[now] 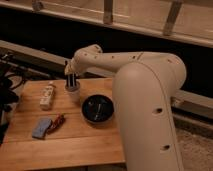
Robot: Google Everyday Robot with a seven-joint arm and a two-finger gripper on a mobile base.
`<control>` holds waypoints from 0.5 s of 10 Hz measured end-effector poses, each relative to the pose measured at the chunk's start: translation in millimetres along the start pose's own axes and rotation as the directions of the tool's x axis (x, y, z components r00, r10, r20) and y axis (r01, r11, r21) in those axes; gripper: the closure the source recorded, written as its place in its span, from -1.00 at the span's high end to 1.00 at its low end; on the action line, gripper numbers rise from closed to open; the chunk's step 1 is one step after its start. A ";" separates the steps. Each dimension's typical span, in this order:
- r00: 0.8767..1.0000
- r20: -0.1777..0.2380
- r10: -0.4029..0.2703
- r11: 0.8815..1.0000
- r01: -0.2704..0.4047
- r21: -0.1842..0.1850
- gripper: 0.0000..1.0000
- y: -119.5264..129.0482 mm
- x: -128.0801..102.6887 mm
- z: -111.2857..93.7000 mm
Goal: Place the eraser in the ceramic cup
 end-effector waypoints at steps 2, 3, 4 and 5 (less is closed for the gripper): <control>1.000 0.010 0.018 1.000 -0.018 -0.001 -0.99 -7.8 2.8 2.2; 1.000 0.015 0.025 1.000 -0.025 -0.001 -0.99 -11.4 2.8 2.4; 0.999 0.017 0.031 1.000 -0.031 -0.002 -0.99 -14.1 4.1 5.7; 0.999 0.019 0.037 0.999 -0.037 -0.005 -0.99 -15.6 5.5 8.7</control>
